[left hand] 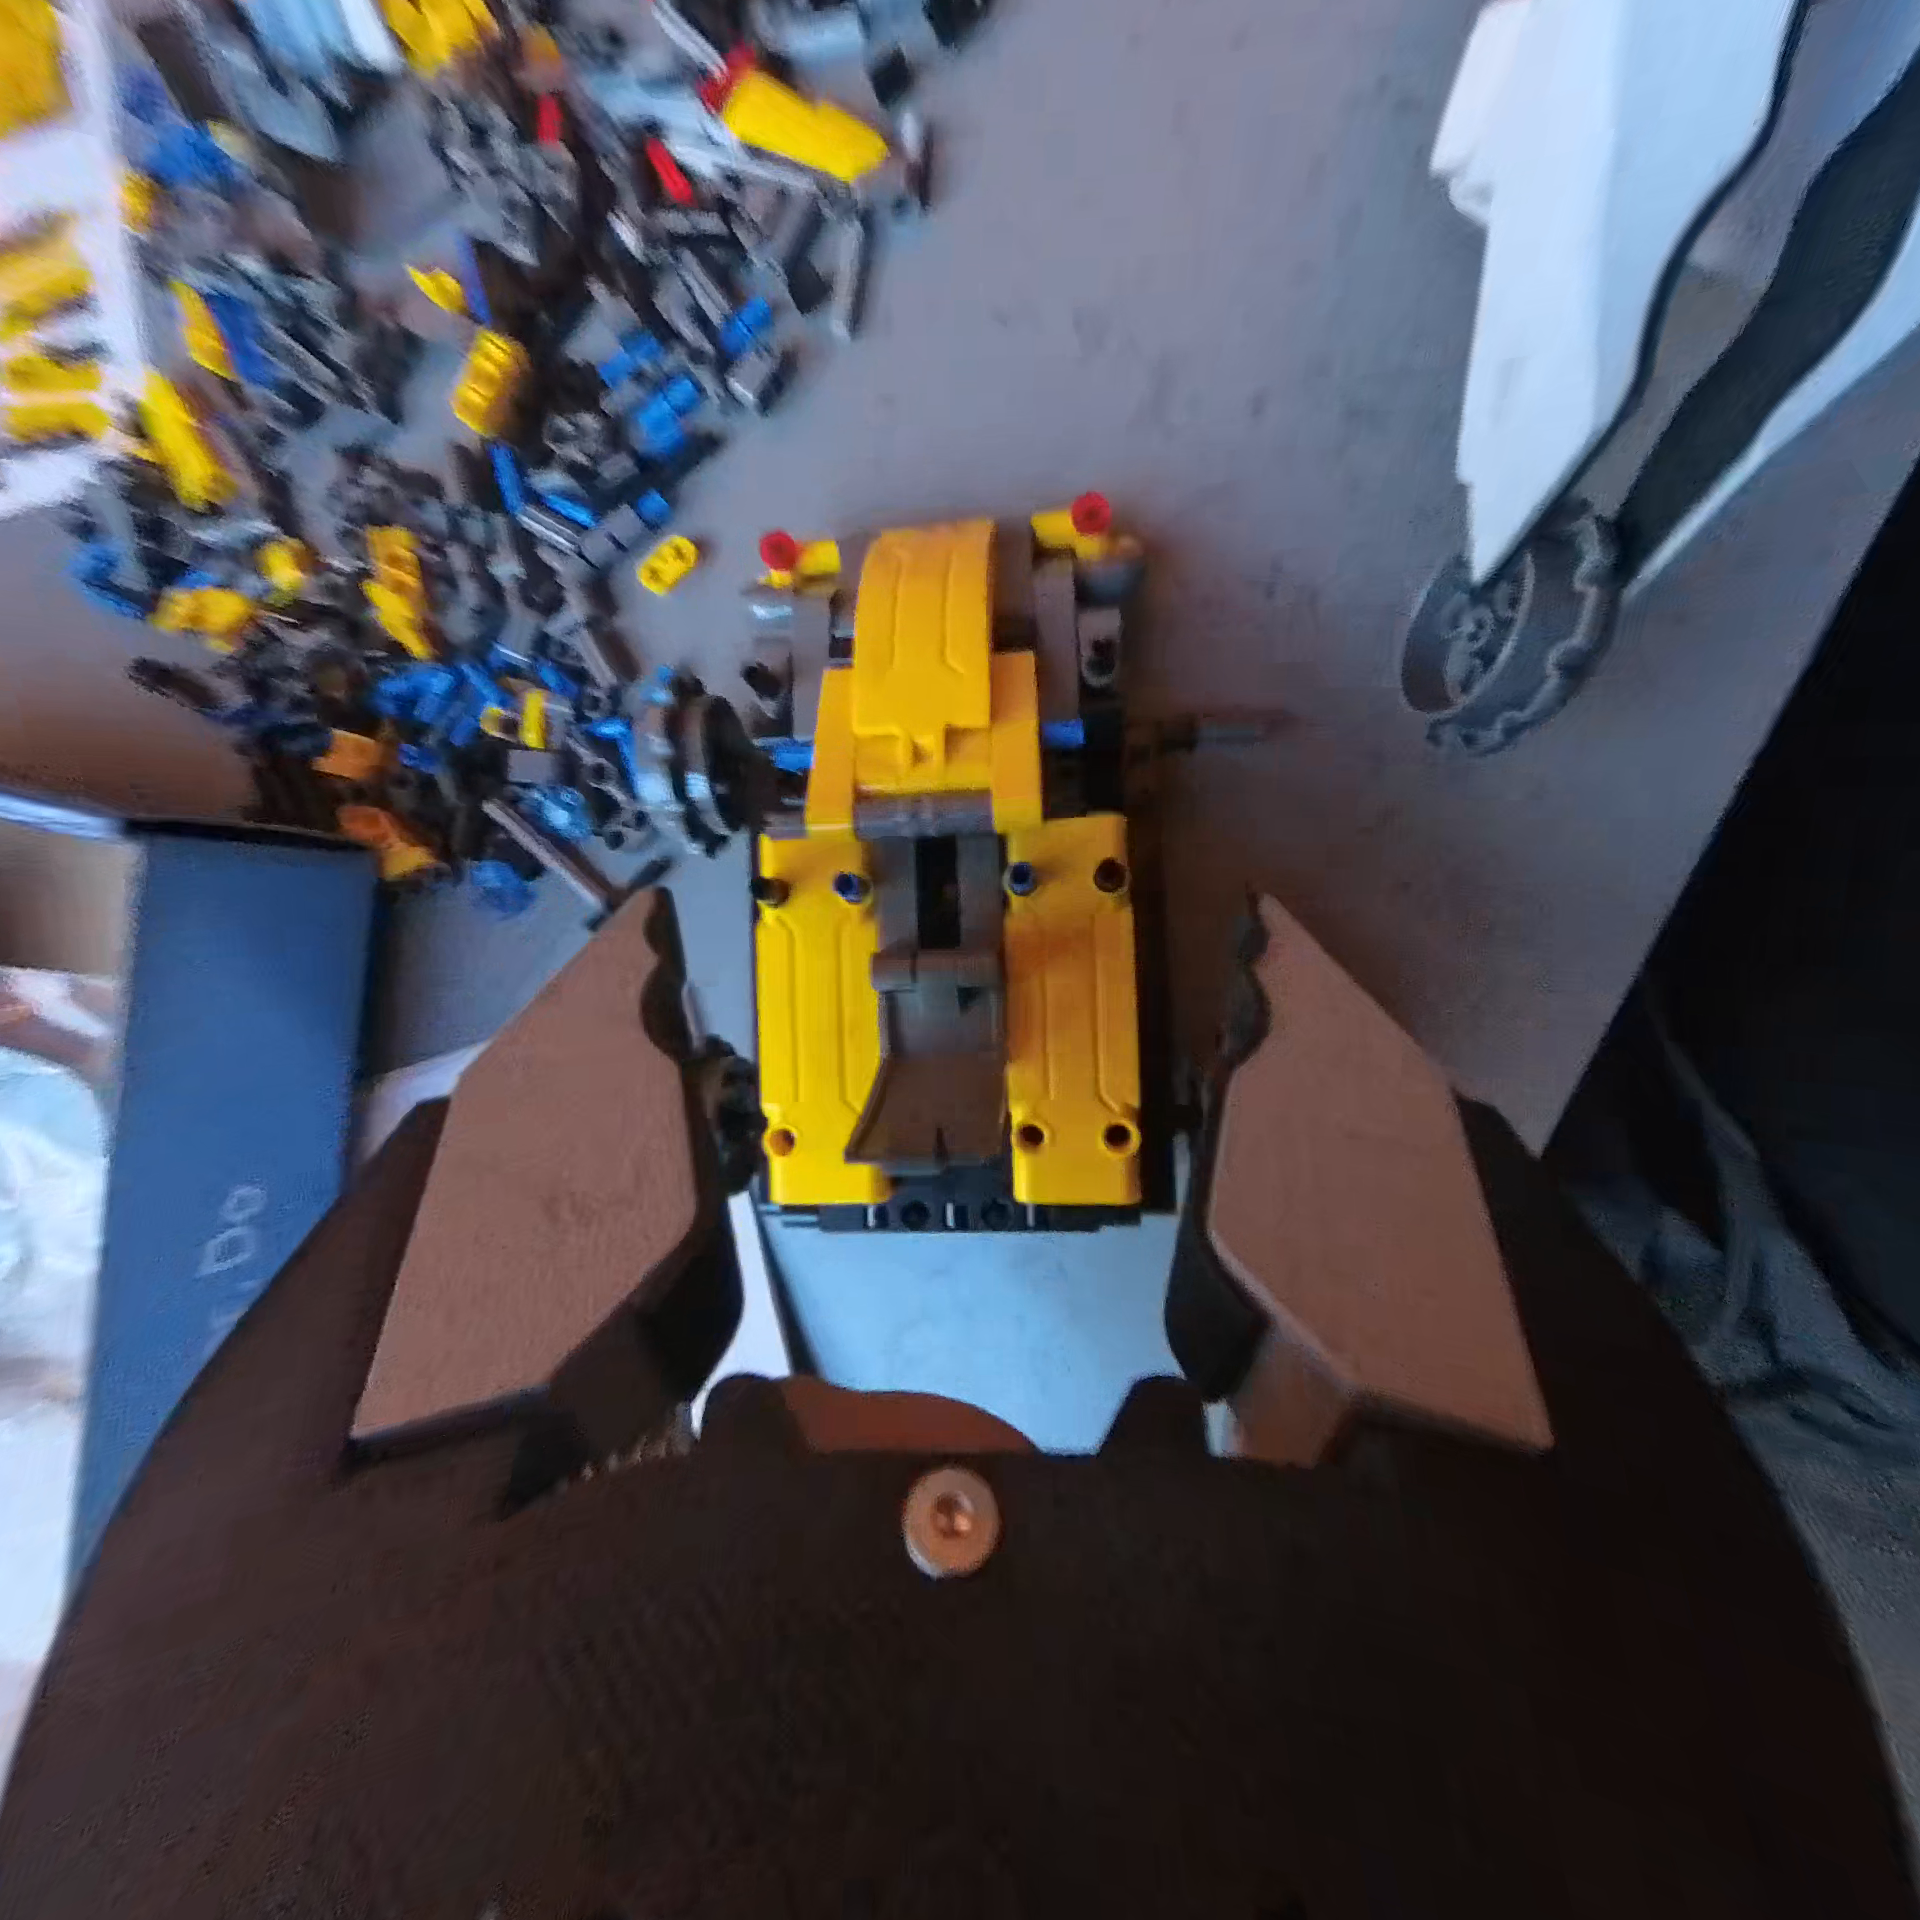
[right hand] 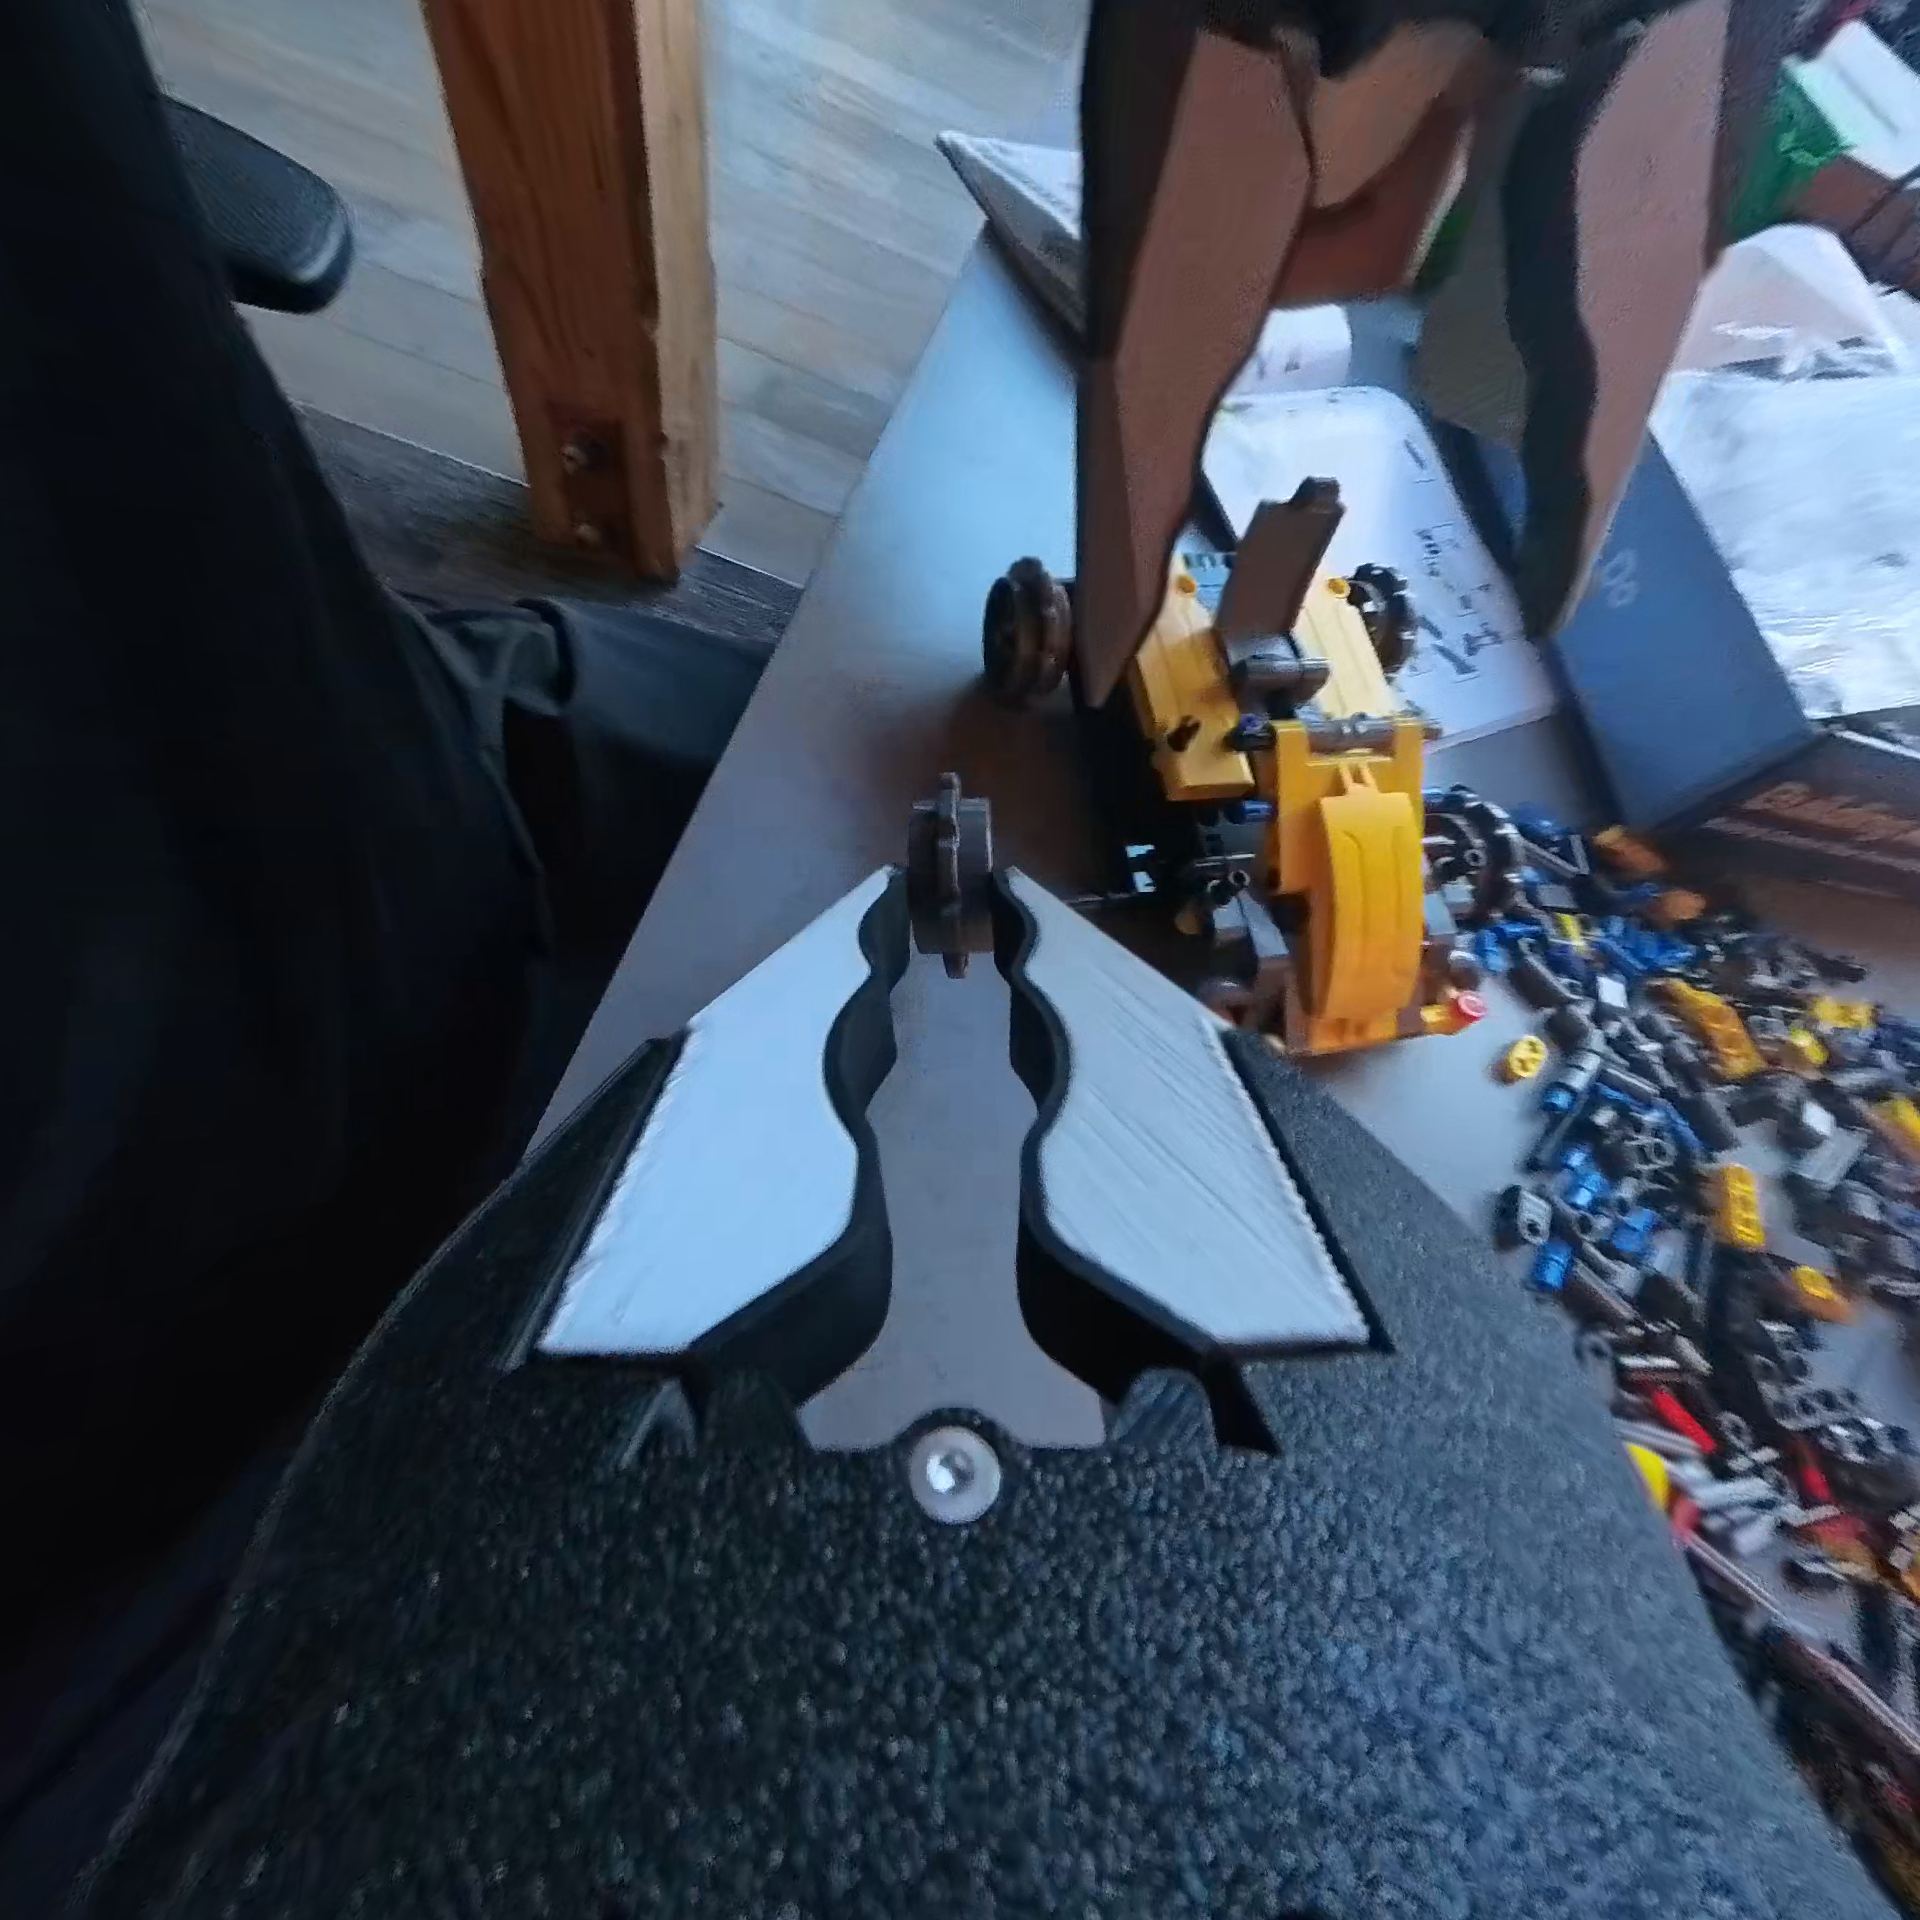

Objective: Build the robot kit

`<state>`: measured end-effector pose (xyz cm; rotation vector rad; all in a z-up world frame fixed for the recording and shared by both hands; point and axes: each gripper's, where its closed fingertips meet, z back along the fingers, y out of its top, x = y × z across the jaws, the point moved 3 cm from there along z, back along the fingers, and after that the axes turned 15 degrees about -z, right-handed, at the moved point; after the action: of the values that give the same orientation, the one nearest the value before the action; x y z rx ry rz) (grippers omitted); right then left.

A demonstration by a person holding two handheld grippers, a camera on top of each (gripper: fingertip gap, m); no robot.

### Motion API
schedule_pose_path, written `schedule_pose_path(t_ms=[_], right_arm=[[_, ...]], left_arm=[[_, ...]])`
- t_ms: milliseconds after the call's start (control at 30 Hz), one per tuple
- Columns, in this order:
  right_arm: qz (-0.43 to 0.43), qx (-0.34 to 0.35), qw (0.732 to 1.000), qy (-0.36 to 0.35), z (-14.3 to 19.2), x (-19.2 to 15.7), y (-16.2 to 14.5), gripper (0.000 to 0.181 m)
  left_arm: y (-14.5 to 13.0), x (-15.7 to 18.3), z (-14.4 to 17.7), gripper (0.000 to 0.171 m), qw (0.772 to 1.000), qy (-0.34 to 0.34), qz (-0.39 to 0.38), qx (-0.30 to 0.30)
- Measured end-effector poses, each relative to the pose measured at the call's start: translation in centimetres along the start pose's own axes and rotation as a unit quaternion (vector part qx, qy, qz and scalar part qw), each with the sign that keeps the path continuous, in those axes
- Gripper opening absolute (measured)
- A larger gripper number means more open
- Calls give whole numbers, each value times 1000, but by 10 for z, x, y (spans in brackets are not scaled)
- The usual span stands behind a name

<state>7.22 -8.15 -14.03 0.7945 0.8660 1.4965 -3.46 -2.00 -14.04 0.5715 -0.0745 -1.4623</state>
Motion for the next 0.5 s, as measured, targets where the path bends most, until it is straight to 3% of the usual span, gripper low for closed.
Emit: schedule_pose_path(t_ms=[100, 167, 233, 500], right_arm=[[-12, -3, 1000, 5, -3, 4, -5, 15], [-20, -7, 1000, 2, -3, 7, -9, 15], [-21, -8, 1000, 0, -2, 10, -9, 15], [30, -9, 999, -14, -8, 10, -11, 15]], left_arm=[[-10, 3, -11, 101, 999, -27, -5, -35], [-14, 4, -18, 90, 998, -35, -12, -44], [-18, 5, -26, 96, 997, -37, -22, -59], [-18, 3, -28, 96, 997, -60, -30, -43]])
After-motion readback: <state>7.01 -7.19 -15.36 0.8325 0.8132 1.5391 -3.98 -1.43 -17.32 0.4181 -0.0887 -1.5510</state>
